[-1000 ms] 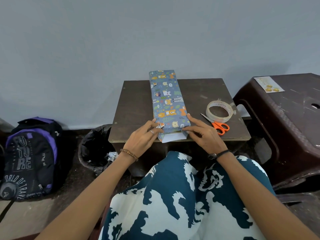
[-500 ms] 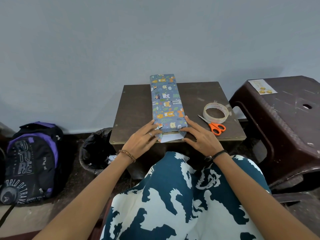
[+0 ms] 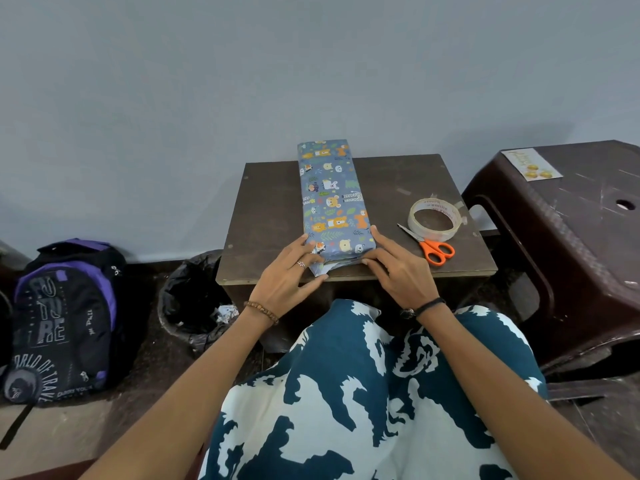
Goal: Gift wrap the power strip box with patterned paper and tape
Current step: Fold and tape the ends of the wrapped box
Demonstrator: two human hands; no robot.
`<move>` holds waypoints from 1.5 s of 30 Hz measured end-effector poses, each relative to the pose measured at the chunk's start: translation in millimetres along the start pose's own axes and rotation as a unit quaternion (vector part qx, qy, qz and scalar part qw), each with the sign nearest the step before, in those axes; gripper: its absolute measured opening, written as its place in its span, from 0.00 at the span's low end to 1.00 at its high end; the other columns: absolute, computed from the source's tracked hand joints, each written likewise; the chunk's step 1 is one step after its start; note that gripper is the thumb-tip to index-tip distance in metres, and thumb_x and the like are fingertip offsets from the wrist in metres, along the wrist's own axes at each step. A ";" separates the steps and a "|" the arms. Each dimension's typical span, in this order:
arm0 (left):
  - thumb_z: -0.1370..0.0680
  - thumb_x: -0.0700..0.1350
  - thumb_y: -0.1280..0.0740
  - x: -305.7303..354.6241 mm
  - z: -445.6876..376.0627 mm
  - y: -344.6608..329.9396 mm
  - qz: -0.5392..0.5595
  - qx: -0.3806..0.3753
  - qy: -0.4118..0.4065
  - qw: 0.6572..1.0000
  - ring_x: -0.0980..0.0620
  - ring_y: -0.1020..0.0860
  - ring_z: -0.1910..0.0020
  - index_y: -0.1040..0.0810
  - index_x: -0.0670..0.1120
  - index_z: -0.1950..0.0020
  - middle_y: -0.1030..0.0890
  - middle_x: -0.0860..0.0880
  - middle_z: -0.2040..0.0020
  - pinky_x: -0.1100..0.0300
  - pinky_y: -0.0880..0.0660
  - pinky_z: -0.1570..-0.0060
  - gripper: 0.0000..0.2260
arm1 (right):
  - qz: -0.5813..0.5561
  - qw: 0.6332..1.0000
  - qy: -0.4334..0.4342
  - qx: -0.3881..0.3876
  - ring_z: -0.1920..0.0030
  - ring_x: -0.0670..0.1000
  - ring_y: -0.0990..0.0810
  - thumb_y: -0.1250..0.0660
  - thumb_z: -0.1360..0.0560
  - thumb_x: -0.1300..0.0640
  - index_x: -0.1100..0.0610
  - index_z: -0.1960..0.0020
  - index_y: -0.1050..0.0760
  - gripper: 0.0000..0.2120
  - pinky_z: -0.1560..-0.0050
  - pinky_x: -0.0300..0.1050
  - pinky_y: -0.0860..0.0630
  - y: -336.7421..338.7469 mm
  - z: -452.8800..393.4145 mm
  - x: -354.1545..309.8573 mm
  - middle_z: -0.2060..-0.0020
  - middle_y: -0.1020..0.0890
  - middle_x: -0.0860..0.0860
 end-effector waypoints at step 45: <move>0.35 0.42 0.22 20.8 -19.1 7.4 -0.117 0.011 -0.050 0.992 0.46 0.18 0.51 0.19 0.40 0.57 0.18 0.45 0.57 0.61 0.25 0.51 0.11 | -0.031 0.997 -0.063 -0.034 0.56 0.56 0.17 0.27 0.30 0.52 0.56 0.33 0.29 0.27 0.63 0.47 0.20 -19.0 -10.4 14.2 0.31 0.31 0.54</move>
Point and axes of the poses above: each hand's wrist, its own z-axis away from the middle knuckle, its own y-axis out of the back of the hand, x = y × z, the point moved 7 cm from there along -z, towards the middle knuckle
